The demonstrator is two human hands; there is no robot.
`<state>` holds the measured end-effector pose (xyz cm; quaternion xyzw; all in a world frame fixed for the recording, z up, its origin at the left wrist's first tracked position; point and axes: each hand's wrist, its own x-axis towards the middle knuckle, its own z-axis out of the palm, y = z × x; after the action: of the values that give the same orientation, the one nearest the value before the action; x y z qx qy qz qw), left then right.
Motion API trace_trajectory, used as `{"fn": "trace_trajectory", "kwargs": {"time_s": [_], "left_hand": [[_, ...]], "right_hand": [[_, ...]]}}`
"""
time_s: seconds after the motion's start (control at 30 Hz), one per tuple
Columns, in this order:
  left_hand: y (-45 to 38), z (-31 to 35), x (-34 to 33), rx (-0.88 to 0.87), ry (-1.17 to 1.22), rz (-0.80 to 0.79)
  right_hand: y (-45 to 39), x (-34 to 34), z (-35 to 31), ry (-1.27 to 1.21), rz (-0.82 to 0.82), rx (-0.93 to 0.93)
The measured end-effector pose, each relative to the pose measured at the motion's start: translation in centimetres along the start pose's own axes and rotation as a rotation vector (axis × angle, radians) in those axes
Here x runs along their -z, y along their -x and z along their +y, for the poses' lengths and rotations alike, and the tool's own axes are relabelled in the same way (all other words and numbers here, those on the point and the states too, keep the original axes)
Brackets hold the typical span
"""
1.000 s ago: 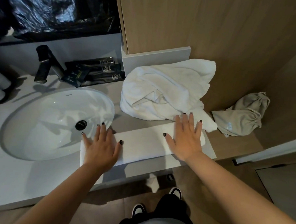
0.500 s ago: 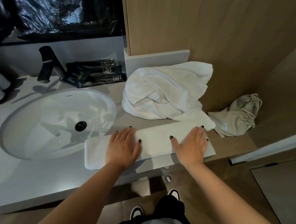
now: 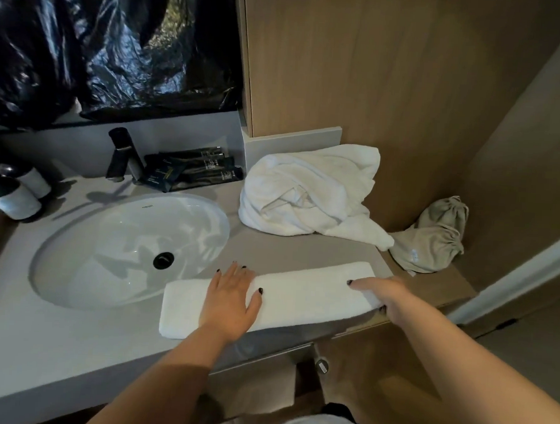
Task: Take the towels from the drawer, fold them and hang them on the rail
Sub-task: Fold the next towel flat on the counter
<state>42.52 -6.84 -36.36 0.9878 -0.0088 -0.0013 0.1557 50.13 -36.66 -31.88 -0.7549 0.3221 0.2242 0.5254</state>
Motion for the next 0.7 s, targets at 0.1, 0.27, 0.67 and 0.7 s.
{"fn": "trace_trajectory", "kwargs": {"time_s": [0.1, 0.27, 0.67, 0.7], "left_hand": [[0.3, -0.2, 0.5, 0.057, 0.013, -0.019], [0.4, 4.3, 3.3, 0.027, 0.282, -0.018], [4.0, 23.3, 6.7, -0.208, 0.869, 0.435], [4.2, 25.0, 7.2, -0.253, 0.864, 0.464]], "right_hand": [[1.5, 0.2, -0.4, 0.009, -0.04, 0.121], [6.5, 1.4, -3.5, 0.049, -0.085, 0.582], [19.3, 15.6, -3.8, 0.213, -0.164, 1.313], [19.9, 16.9, -3.6, 0.198, -0.159, 1.334]]}}
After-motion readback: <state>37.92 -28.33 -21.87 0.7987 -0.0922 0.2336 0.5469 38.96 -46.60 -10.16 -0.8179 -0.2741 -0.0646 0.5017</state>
